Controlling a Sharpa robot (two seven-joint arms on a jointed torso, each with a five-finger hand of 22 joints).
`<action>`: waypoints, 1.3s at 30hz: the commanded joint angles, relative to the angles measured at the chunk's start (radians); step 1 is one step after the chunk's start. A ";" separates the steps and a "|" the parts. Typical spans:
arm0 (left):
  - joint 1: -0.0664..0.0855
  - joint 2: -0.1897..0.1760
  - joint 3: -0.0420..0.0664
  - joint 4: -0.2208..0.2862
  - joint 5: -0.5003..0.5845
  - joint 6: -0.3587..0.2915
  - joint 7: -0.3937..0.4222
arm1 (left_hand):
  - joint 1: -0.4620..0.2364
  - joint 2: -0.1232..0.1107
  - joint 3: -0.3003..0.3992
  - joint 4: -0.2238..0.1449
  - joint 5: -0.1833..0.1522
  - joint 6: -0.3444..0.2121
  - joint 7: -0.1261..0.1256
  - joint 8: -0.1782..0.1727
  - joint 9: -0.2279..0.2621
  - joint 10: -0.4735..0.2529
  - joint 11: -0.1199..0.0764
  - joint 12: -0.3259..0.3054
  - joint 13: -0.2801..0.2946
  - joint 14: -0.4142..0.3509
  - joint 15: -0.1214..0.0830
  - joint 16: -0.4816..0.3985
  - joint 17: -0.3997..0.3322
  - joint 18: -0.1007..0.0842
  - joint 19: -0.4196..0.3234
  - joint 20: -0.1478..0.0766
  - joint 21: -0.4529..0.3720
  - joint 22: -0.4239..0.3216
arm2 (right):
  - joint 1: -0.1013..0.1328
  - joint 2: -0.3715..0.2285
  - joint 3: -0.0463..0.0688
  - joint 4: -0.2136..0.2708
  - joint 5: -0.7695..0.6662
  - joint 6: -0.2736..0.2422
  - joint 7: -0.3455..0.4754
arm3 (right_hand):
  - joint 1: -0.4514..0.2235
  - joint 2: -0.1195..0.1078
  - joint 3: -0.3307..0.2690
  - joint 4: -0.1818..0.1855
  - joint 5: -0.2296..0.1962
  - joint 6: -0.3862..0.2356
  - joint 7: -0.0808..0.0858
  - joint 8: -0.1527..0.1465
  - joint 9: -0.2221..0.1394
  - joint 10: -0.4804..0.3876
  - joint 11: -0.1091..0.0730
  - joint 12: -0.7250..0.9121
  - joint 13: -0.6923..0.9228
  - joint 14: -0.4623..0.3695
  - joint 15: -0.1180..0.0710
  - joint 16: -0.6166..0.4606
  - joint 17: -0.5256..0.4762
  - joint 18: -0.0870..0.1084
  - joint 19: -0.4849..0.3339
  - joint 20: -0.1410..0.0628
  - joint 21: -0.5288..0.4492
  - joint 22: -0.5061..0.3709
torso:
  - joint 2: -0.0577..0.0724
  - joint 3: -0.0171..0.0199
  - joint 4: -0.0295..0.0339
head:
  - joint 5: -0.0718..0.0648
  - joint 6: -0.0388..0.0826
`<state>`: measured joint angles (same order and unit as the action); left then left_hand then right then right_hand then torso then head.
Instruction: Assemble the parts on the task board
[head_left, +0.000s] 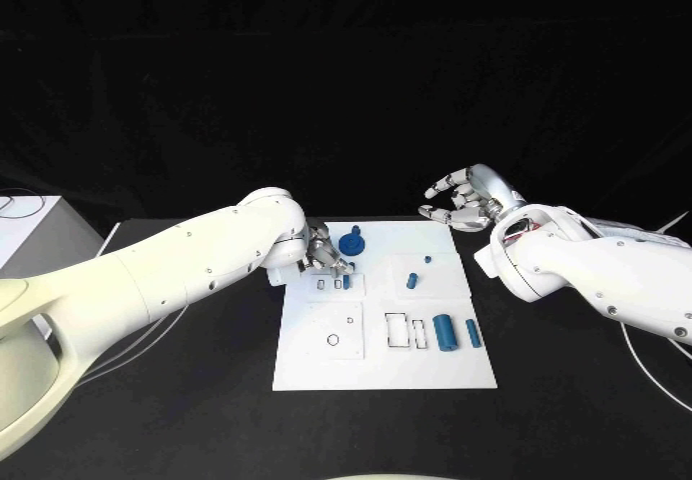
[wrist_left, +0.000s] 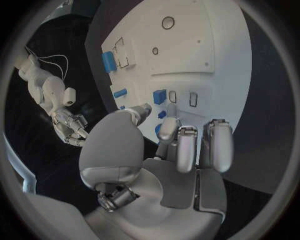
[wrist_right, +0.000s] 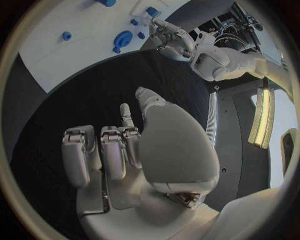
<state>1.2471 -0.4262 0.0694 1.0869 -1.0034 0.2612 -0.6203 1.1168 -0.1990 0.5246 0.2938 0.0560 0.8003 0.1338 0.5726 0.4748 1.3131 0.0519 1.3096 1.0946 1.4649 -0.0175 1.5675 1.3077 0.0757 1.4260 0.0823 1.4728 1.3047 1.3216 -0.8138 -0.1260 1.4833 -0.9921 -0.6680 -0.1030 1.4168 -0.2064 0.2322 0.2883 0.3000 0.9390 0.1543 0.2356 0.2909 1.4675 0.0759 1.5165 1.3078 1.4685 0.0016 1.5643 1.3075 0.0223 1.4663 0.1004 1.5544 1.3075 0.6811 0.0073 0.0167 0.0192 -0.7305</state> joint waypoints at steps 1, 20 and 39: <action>0.001 0.009 -0.001 -0.002 0.026 0.037 0.000 | -0.009 0.001 0.006 -0.001 -0.005 -0.007 -0.003 0.003 0.001 -0.008 0.000 -0.006 -0.004 0.106 0.008 0.003 0.263 -0.020 0.002 0.006 0.006 0.001 | 0.000 0.003 0.001 -0.001 -0.013 0.016 -0.002 | -0.009 -0.002 0.007 -0.001 0.004 -0.009 0.001 0.004 0.002 0.049 -0.004 -0.001 0.221 0.102 -0.005 0.006 0.263 -0.016 0.096 -0.003 -0.004 0.244 | 0.001 0.0000 0.0001 | -0.002 -0.003; -0.001 0.030 -0.021 -0.023 0.049 0.059 0.008 | 0.001 0.004 0.021 -0.004 -0.004 -0.011 -0.005 0.007 0.008 -0.016 -0.001 -0.014 -0.019 0.106 0.007 0.003 0.263 -0.020 0.001 0.006 0.006 0.000 | 0.000 0.009 0.001 -0.004 -0.018 0.020 -0.005 | -0.012 -0.001 0.008 -0.001 0.005 -0.011 0.001 0.005 0.003 0.049 -0.004 -0.001 0.221 0.102 -0.005 0.006 0.263 -0.016 0.096 -0.003 -0.004 0.244 | 0.001 0.0012 0.0004 | -0.004 -0.012; -0.001 0.027 -0.024 -0.024 0.063 0.044 0.012 | 0.090 0.021 0.181 -0.050 -0.001 -0.005 -0.028 0.103 0.087 -0.023 -0.023 -0.019 -0.034 0.106 -0.012 0.003 0.263 -0.019 -0.004 -0.007 0.005 -0.002 | 0.000 0.011 0.001 -0.007 -0.019 0.025 -0.009 | -0.013 0.000 0.009 -0.001 0.004 -0.011 0.001 0.005 0.004 0.050 -0.004 0.000 0.222 0.102 -0.005 0.006 0.263 -0.016 0.096 -0.003 -0.004 0.244 | 0.001 0.0008 0.0007 | -0.007 -0.012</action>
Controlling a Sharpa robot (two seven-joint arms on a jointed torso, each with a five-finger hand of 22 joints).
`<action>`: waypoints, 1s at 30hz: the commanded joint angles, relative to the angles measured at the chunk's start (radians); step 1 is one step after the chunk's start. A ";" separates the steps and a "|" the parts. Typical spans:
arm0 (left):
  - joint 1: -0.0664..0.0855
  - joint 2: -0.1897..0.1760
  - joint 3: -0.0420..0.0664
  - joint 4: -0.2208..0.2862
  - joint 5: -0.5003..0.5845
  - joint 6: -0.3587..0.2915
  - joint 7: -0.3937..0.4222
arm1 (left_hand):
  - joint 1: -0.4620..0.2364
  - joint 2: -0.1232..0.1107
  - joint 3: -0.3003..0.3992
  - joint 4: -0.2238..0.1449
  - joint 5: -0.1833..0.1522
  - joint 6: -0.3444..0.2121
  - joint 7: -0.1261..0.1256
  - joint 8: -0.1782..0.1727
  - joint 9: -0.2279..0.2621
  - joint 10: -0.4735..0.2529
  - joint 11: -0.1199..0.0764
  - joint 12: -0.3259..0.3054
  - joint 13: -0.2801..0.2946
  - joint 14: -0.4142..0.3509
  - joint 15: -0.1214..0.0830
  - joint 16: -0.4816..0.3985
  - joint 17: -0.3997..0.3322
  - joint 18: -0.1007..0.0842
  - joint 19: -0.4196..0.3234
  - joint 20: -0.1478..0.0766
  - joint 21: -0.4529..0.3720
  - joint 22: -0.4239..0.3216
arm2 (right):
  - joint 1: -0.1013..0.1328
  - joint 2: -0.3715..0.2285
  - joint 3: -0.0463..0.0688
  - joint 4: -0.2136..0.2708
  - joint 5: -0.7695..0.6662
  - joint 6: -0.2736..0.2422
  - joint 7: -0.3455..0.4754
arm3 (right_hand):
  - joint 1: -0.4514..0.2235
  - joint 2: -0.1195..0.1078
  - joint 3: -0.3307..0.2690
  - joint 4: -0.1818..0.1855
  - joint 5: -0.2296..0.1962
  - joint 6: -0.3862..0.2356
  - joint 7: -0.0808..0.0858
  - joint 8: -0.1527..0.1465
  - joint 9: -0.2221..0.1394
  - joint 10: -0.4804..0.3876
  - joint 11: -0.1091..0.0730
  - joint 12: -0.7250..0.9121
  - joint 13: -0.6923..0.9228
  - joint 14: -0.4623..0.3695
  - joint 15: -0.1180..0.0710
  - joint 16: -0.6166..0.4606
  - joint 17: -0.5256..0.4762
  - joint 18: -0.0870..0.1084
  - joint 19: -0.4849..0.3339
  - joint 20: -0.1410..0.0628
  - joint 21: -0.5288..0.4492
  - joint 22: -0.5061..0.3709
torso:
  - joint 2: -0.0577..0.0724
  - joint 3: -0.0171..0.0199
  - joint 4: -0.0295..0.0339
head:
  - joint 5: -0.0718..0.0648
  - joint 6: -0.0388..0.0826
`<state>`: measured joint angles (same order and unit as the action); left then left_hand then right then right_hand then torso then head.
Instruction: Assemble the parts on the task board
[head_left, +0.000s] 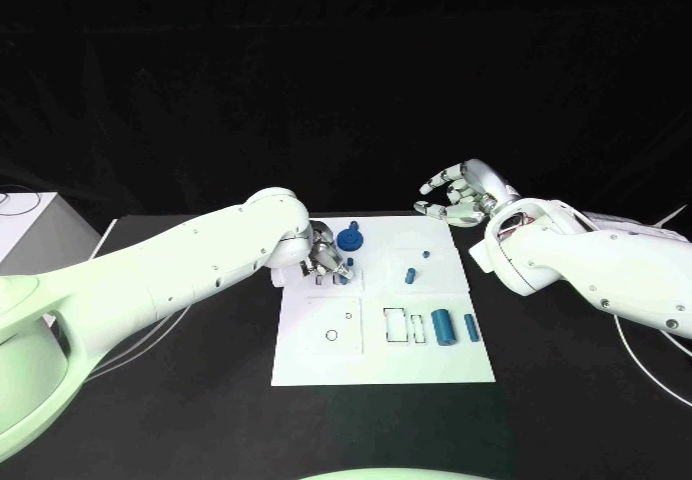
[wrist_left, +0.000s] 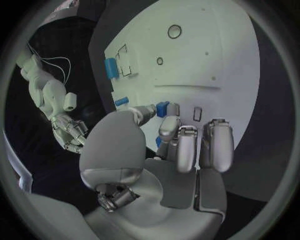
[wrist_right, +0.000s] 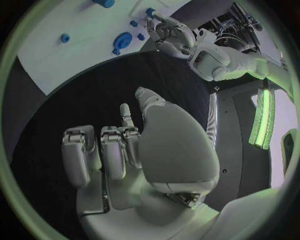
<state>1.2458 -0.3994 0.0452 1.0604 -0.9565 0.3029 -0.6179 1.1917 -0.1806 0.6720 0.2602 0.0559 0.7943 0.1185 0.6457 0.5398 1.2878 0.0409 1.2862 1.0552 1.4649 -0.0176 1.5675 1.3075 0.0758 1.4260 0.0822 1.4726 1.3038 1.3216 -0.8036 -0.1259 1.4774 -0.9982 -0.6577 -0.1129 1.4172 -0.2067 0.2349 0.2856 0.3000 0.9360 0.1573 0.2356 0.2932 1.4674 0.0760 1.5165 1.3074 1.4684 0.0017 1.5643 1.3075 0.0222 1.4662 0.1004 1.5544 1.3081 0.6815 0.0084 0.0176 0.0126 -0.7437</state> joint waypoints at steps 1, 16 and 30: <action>0.000 0.000 0.000 0.003 0.018 -0.002 0.010 | 0.016 0.002 0.076 -0.035 0.000 -0.010 -0.019 0.062 0.052 0.003 -0.019 0.004 0.004 0.106 -0.018 0.003 0.263 -0.019 -0.004 -0.014 0.005 -0.001 | 0.000 0.001 0.001 -0.001 -0.013 0.016 0.000 | -0.013 0.000 0.006 0.002 0.004 -0.008 -0.002 0.005 0.002 0.050 -0.004 0.000 0.222 0.102 -0.005 0.006 0.263 -0.016 0.096 -0.003 -0.004 0.244 | 0.001 -0.0005 -0.0005 | 0.000 0.001; 0.000 -0.019 0.001 0.025 0.099 -0.073 0.019 | -0.033 0.007 0.287 -0.183 0.067 -0.056 -0.033 0.189 0.205 0.013 -0.032 0.003 0.005 0.106 -0.031 0.003 0.263 -0.019 -0.005 -0.028 0.004 -0.001 | 0.000 0.001 0.001 -0.005 -0.013 0.028 -0.005 | -0.015 0.001 0.008 0.001 0.003 -0.009 -0.003 0.007 0.004 0.051 -0.004 0.000 0.223 0.102 -0.005 0.006 0.263 -0.016 0.096 -0.003 -0.004 0.244 | 0.000 0.0006 0.0007 | -0.003 0.001; 0.000 -0.065 0.002 0.080 0.072 -0.093 -0.003 | -0.134 -0.022 0.336 -0.232 0.311 -0.030 -0.055 0.251 0.297 0.039 -0.053 0.022 0.034 0.106 -0.050 0.003 0.263 -0.022 0.005 -0.045 0.011 0.016 | -0.003 -0.003 0.000 -0.006 -0.013 0.035 -0.006 | -0.017 0.000 0.008 0.001 0.002 -0.009 -0.003 0.007 0.004 0.051 -0.004 0.000 0.223 0.102 -0.005 0.006 0.263 -0.016 0.095 -0.003 -0.005 0.243 | 0.000 0.0020 0.0030 | 0.001 -0.006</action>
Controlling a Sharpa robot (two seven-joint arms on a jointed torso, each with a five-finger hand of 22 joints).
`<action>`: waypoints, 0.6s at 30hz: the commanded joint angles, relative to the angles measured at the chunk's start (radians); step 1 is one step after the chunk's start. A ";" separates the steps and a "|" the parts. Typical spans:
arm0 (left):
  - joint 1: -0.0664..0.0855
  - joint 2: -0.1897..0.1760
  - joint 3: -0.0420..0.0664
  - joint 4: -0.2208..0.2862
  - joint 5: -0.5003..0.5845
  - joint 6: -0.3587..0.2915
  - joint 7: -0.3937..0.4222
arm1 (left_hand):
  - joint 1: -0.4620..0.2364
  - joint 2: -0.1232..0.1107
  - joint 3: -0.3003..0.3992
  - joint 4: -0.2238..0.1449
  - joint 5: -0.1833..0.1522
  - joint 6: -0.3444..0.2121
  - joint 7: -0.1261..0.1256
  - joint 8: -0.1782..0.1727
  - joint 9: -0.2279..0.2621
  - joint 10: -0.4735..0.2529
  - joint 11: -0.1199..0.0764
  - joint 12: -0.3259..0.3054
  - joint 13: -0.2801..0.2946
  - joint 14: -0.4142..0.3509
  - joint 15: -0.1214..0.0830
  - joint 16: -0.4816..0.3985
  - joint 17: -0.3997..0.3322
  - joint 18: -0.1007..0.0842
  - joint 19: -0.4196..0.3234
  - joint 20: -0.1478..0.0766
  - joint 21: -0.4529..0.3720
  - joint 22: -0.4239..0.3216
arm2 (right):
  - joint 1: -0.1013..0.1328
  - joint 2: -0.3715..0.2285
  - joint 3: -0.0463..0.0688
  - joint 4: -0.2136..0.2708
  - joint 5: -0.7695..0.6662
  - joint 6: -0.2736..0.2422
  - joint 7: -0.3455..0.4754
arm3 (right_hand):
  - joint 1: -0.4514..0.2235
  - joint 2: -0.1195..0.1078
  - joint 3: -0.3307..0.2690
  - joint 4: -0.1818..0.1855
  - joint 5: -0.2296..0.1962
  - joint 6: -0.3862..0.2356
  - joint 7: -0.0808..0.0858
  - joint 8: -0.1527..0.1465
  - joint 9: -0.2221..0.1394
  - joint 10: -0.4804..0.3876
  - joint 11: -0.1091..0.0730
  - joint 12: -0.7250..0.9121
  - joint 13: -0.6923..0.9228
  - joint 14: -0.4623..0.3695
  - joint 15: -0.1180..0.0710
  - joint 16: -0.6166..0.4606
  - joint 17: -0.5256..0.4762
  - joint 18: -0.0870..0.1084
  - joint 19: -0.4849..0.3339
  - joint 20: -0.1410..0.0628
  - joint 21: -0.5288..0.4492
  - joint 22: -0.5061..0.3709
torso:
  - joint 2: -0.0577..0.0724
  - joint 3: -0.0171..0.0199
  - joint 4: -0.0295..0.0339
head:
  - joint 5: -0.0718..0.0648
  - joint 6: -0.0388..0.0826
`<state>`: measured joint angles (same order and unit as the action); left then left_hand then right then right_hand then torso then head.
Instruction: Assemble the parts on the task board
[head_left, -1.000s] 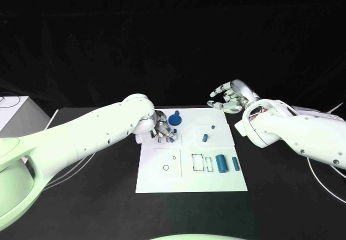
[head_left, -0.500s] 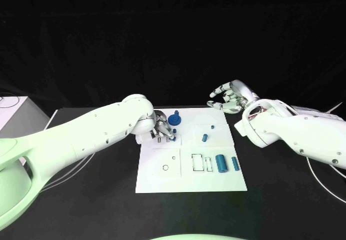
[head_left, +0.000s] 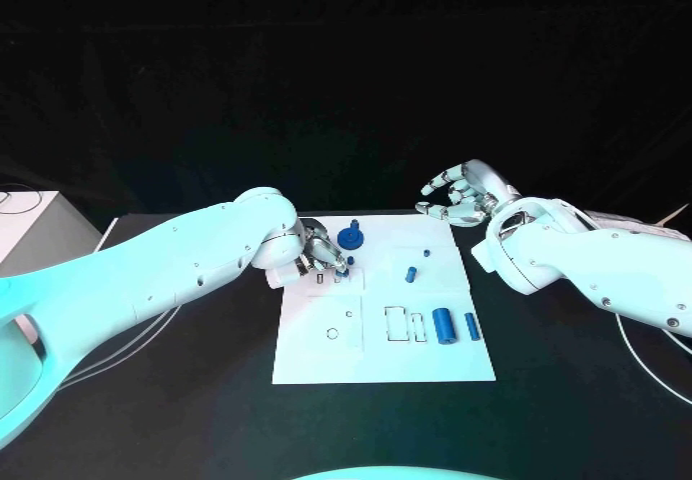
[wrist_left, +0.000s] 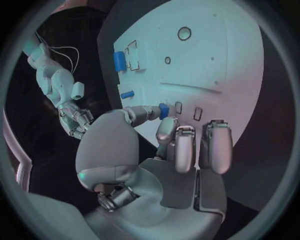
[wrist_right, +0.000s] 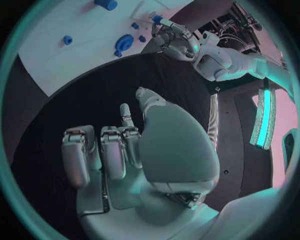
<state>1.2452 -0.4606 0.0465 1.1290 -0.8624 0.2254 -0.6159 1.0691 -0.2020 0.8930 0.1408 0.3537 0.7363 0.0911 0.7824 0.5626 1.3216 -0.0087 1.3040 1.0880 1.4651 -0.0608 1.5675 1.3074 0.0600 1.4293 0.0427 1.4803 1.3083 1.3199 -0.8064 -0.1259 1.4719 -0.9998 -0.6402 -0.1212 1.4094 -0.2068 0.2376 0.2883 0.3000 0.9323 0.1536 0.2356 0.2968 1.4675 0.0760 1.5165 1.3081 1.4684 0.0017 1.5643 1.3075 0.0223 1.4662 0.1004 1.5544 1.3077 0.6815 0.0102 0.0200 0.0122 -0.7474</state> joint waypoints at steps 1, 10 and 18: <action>0.000 -0.005 0.000 0.012 -0.026 -0.017 -0.005 | -0.014 -0.001 0.116 -0.114 0.017 0.029 -0.028 0.115 0.276 0.006 -0.004 0.004 0.002 0.106 -0.007 0.003 0.263 -0.006 0.002 -0.006 0.003 0.012 | -0.001 -0.001 0.000 0.000 -0.011 0.018 0.002 | -0.009 0.000 0.006 -0.002 0.002 -0.006 0.001 0.007 0.001 0.051 -0.004 0.000 0.222 0.102 -0.005 0.006 0.263 -0.016 0.095 -0.003 -0.005 0.243 | 0.000 -0.0001 0.0005 | 0.002 -0.002; 0.000 -0.012 -0.001 0.020 -0.096 -0.034 -0.009 | -0.054 -0.007 0.122 -0.119 0.069 0.063 -0.049 0.141 0.301 0.037 -0.022 0.020 0.028 0.106 -0.023 0.003 0.263 -0.009 0.012 -0.018 0.008 0.025 | -0.002 -0.002 0.000 -0.003 -0.011 0.021 0.002 | -0.009 0.000 0.006 -0.002 0.002 -0.006 0.001 0.007 0.001 0.051 -0.004 0.000 0.222 0.102 -0.005 0.006 0.263 -0.016 0.095 -0.003 -0.005 0.243 | 0.002 0.0003 -0.0018 | 0.006 -0.004; -0.001 -0.004 -0.004 0.018 -0.140 -0.046 -0.009 | -0.064 -0.007 0.118 -0.120 0.070 0.082 -0.059 0.150 0.310 0.053 -0.030 0.029 0.045 0.106 -0.029 0.003 0.263 -0.011 0.020 -0.024 0.012 0.038 | -0.003 0.000 0.000 -0.005 -0.011 0.024 0.002 | -0.011 -0.001 0.006 -0.002 0.002 -0.007 0.001 0.007 0.002 0.051 -0.004 0.000 0.222 0.102 -0.005 0.006 0.263 -0.016 0.095 -0.003 -0.005 0.243 | 0.003 -0.0007 -0.0020 | 0.008 -0.007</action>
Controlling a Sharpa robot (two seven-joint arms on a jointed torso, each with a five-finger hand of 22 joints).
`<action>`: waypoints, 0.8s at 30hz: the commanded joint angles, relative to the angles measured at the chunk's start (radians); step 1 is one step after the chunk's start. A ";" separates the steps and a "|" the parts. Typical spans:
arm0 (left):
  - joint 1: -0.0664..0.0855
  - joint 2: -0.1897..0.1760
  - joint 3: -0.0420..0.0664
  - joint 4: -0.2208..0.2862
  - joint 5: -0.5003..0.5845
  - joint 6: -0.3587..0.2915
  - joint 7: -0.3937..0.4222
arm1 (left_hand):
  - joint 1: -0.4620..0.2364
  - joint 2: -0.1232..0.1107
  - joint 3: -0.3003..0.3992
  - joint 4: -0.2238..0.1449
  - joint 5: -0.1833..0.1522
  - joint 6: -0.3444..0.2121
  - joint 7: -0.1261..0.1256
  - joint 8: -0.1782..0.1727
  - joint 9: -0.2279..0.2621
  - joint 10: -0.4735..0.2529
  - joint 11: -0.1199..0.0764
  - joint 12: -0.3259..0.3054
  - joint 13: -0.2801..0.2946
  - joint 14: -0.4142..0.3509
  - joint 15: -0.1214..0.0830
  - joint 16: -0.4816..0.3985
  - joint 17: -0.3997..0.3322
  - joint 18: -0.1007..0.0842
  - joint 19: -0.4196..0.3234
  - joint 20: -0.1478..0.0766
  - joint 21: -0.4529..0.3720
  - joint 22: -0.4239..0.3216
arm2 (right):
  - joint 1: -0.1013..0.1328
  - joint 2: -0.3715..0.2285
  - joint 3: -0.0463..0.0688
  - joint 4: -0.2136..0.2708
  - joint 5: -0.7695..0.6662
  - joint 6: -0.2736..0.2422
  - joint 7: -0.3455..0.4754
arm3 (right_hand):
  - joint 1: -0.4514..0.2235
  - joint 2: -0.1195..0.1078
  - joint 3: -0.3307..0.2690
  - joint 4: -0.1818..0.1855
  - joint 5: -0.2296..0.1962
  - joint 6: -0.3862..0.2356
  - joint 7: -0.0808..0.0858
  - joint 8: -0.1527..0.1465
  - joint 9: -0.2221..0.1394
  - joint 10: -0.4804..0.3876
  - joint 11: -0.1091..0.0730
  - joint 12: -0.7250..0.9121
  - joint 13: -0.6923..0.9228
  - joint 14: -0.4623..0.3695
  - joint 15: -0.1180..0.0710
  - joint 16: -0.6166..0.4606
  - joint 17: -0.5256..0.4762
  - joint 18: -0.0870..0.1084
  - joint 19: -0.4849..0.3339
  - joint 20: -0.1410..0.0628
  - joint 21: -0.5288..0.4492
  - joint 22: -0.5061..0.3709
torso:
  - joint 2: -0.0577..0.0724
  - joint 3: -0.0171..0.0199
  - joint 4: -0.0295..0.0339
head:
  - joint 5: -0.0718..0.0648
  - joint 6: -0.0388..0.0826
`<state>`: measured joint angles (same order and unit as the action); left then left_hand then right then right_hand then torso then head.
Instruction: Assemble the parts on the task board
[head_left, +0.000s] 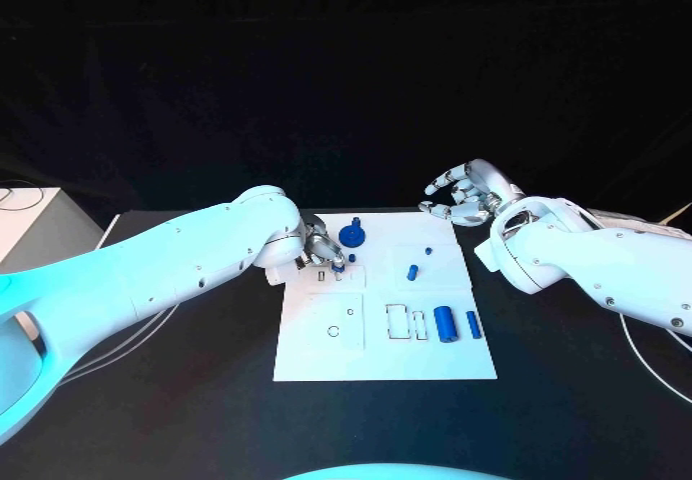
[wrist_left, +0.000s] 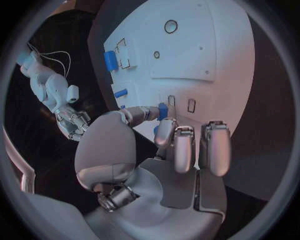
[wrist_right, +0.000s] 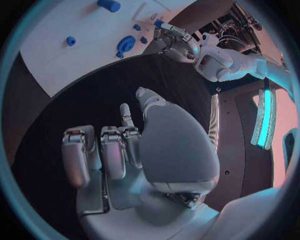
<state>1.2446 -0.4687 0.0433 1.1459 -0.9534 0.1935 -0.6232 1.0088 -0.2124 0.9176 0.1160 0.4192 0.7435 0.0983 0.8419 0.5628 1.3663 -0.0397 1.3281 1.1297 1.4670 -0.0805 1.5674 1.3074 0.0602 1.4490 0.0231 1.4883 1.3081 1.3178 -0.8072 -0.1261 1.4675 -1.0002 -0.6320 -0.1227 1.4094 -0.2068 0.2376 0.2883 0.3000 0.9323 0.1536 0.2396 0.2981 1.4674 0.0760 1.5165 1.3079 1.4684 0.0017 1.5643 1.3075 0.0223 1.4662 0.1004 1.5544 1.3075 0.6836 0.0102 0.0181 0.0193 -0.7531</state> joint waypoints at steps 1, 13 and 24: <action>-0.001 0.006 -0.001 0.000 -0.056 -0.013 -0.002 | -0.006 0.004 0.092 -0.095 0.005 0.078 -0.068 0.092 0.311 0.011 -0.001 0.006 0.004 0.104 -0.010 0.003 0.263 -0.012 0.001 -0.006 0.004 0.040 | -0.001 0.001 0.001 0.000 -0.011 0.016 0.004 | -0.011 -0.001 0.006 -0.002 0.002 -0.007 0.001 0.003 0.001 0.051 -0.004 0.000 0.222 0.102 -0.005 0.006 0.263 -0.016 0.095 -0.003 -0.005 0.243 | 0.001 -0.0006 0.0001 | 0.000 -0.002; -0.002 0.013 -0.012 -0.002 -0.097 0.014 -0.005 | -0.013 0.012 0.072 -0.093 0.004 0.105 -0.080 0.095 0.316 0.031 -0.011 0.015 0.021 0.104 -0.018 0.003 0.263 -0.014 0.009 -0.013 0.007 0.051 | -0.002 0.001 0.001 -0.001 -0.013 0.016 0.004 | -0.012 -0.001 0.007 -0.002 0.003 -0.007 0.001 0.004 0.001 0.050 -0.004 0.000 0.222 0.102 -0.005 0.006 0.263 -0.016 0.095 -0.003 -0.006 0.243 | 0.000 -0.0006 -0.0010 | 0.002 -0.008; -0.004 0.020 -0.022 -0.003 -0.093 0.037 -0.007 | -0.016 0.027 0.058 -0.087 0.004 0.127 -0.087 0.093 0.315 0.042 -0.017 0.019 0.031 0.104 -0.023 0.003 0.263 -0.015 0.011 -0.016 0.008 0.054 | -0.002 0.002 0.001 -0.003 -0.014 0.016 0.004 | -0.013 -0.002 0.007 -0.002 0.004 -0.008 0.001 0.004 0.002 0.050 -0.004 -0.001 0.221 0.102 -0.005 0.006 0.263 -0.016 0.095 -0.003 -0.005 0.243 | 0.001 -0.0008 -0.0006 | 0.001 -0.012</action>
<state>1.2404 -0.4514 0.0207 1.1422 -1.0399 0.2050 -0.6275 0.9841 -0.2051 0.9372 0.0736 0.4184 0.7617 0.1124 0.8438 0.5628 1.4021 -0.0568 1.3428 1.1597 1.4668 -0.0946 1.5674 1.3074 0.0604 1.4598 0.0125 1.4920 1.3079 1.3160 -0.8062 -0.1261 1.4650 -1.0019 -0.6279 -0.1231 1.4054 -0.2108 0.2403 0.2856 0.3000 0.9323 0.1536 0.2396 0.2995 1.4675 0.0760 1.5165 1.3076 1.4684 0.0017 1.5643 1.3075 0.0223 1.4662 0.1004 1.5544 1.3073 0.6839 0.0095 0.0171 0.0214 -0.7641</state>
